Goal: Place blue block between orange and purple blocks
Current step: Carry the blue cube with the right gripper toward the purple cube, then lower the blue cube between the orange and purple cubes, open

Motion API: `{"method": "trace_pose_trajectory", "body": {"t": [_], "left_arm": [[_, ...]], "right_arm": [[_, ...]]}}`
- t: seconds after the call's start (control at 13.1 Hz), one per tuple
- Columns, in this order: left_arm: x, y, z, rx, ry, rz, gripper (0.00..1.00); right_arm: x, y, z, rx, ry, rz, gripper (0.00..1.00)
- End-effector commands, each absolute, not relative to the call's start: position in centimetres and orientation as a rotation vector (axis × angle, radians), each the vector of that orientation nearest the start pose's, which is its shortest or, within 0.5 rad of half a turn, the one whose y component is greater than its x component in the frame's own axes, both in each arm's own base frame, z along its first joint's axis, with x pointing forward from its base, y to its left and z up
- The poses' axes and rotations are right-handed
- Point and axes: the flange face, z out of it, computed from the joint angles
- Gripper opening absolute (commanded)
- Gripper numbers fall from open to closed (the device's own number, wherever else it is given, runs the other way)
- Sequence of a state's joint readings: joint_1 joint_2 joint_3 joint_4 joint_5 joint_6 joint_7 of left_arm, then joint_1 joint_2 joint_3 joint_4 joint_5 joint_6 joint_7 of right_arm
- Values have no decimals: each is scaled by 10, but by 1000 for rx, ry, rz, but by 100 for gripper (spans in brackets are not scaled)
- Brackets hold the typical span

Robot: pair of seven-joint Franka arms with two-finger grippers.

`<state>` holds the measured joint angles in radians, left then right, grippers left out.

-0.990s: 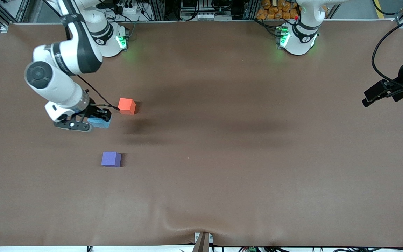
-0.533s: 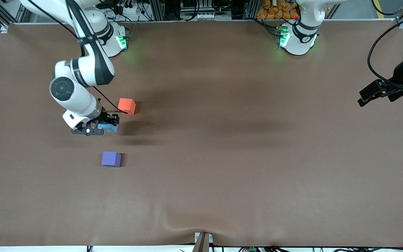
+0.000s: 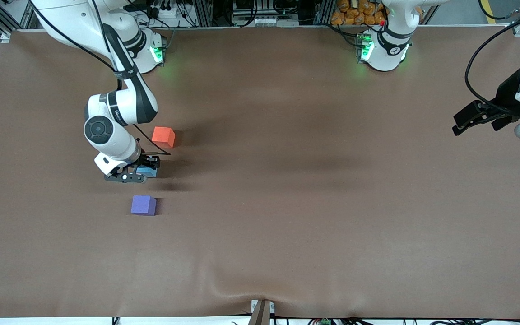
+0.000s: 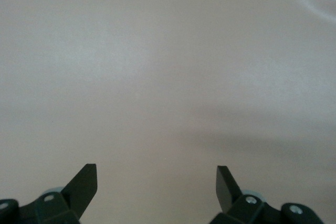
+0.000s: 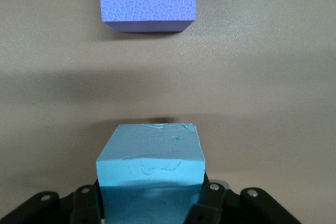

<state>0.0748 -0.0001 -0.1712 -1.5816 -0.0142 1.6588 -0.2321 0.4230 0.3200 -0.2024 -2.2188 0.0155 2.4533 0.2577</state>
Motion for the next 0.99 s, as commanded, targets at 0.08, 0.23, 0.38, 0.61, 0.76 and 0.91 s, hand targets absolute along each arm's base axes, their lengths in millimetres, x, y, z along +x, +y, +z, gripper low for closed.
{"method": "trace_pose_trajectory", "body": {"t": [0.08,0.23,0.38,0.61,0.76,0.91], "left_arm": [[557,-55,629,-3174,-212,-118,100],[557,-55,628,-3174,-212,-120,100],[557,-55,628,-3175,-212,-122,100],[558,-55,626,-3175,-215,-115,100],[556,-56,626,-3173,-215,-105,100],[555,-56,625,-3173,-215,-101,100]], "right_arm": [[535,121,212,-3201,71,77,32],[537,125,209,-3163,141,84,32],[541,126,207,-3160,147,81,32],[544,126,206,-3162,144,78,32],[545,126,201,-3164,143,72,37],[544,126,198,-3167,137,66,72]]}}
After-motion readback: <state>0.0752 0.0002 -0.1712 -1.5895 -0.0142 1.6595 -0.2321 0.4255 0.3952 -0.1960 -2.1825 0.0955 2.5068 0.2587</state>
